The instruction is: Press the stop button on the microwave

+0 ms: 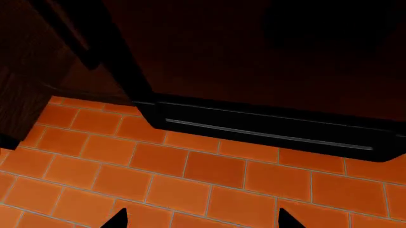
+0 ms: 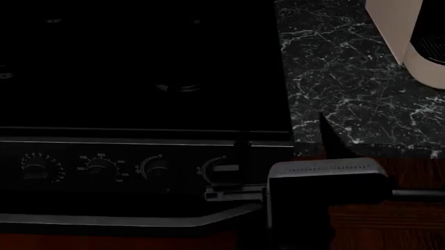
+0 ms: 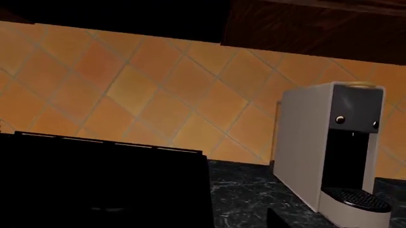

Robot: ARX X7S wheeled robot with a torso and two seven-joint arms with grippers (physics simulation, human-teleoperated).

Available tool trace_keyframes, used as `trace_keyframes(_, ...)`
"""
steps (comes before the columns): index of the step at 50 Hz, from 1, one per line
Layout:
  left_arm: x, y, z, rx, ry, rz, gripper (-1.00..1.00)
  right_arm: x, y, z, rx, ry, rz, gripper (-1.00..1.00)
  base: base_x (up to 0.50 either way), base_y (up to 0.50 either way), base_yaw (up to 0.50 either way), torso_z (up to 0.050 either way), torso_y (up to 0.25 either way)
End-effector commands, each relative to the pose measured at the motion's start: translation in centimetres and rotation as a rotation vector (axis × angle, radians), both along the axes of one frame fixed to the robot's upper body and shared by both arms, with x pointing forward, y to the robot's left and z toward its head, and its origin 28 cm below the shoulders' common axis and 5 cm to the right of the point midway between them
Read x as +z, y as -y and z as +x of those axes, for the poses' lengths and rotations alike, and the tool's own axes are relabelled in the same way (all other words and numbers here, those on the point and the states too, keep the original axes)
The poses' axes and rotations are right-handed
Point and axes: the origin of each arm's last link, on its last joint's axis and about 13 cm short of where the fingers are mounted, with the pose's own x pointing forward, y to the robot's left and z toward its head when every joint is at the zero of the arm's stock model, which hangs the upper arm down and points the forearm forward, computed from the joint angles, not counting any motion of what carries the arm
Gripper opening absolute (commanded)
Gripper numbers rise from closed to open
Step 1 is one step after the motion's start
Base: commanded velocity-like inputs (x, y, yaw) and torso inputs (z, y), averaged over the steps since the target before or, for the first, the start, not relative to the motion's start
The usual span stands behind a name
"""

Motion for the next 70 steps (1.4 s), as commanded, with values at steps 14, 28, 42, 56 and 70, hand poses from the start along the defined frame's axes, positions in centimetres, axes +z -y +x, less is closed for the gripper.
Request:
trace_keyframes(14, -2.0, 0.5, -7.2, 0.024, -0.348, -0.017, 1.00, 11.8, -1.0, 2.9, -0.008, 0.210, -0.039, 1.00, 0.00, 0.00, 0.00, 0.000, 0.000)
trace_keyframes(28, -2.0, 0.5, -7.2, 0.024, -0.348, -0.017, 1.00, 21.1, -1.5, 6.4, -0.045, 0.251, -0.030, 1.00, 0.00, 0.00, 0.00, 0.000, 0.000)
trace_keyframes(42, -2.0, 0.5, -7.2, 0.024, -0.348, -0.017, 1.00, 26.5, -1.8, 9.8, -0.064, 0.228, -0.008, 1.00, 0.00, 0.00, 0.00, 0.016, 0.053)
trace_keyframes(56, -2.0, 0.5, -7.2, 0.024, -0.348, -0.017, 1.00, 30.2, -2.2, 11.6, -0.139, 0.178, 0.067, 1.00, 0.00, 0.00, 0.00, 0.047, 0.147)
trace_keyframes(70, -2.0, 0.5, -7.2, 0.024, -0.348, -0.017, 1.00, 32.1, -2.6, 13.1, -0.159, 0.130, 0.050, 1.00, 0.00, 0.00, 0.00, 0.047, 0.147)
